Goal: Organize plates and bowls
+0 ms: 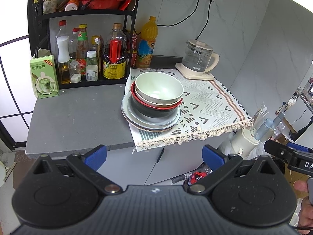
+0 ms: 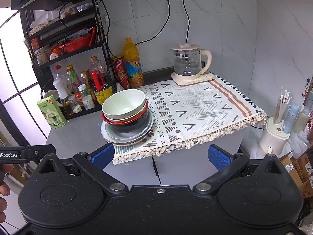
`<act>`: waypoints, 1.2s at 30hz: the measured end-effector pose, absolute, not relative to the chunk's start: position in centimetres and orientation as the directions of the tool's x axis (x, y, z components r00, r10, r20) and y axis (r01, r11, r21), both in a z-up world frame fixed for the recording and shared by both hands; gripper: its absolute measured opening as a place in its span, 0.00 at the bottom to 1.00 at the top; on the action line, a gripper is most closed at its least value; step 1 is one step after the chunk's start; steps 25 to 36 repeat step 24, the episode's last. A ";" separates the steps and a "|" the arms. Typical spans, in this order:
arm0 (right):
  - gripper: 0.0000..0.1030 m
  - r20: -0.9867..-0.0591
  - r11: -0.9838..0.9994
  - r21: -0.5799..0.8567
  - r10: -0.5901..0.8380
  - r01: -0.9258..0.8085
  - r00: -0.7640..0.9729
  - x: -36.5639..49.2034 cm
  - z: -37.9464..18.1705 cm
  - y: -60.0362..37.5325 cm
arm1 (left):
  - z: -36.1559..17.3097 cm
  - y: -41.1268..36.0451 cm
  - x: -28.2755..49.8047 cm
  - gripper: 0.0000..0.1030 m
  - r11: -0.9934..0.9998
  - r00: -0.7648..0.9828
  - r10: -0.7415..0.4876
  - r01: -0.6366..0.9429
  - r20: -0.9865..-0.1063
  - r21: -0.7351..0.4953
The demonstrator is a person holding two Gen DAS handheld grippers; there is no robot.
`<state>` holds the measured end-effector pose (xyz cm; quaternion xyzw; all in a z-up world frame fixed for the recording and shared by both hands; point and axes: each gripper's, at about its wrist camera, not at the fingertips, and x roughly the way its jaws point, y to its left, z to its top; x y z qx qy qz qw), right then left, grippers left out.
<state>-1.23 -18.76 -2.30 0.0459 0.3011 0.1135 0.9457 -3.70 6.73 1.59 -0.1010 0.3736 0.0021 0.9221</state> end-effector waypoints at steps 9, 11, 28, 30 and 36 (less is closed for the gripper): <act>1.00 -0.563 0.972 0.150 0.234 -0.181 0.793 -1.5 -2.4 -18.7 | 1.5 6.7 -3.5 1.00 0.979 0.717 -0.084 -0.070 -0.692 -0.191; 1.00 -0.566 0.972 0.153 0.236 -0.180 0.790 -1.6 -2.4 -18.8 | 1.5 6.6 -3.4 1.00 0.980 0.716 -0.089 -0.062 -0.692 -0.191; 1.00 -0.571 0.975 0.160 0.220 -0.155 0.791 -1.0 -2.6 -19.4 | 1.2 5.8 -1.6 1.00 0.981 0.706 -0.111 -0.035 -0.700 -0.191; 1.00 -0.571 0.975 0.160 0.220 -0.155 0.791 -1.0 -2.6 -19.4 | 1.2 5.8 -1.6 1.00 0.981 0.706 -0.111 -0.035 -0.700 -0.191; 1.00 -0.571 0.975 0.160 0.220 -0.155 0.791 -1.0 -2.6 -19.4 | 1.2 5.8 -1.6 1.00 0.981 0.706 -0.111 -0.035 -0.700 -0.191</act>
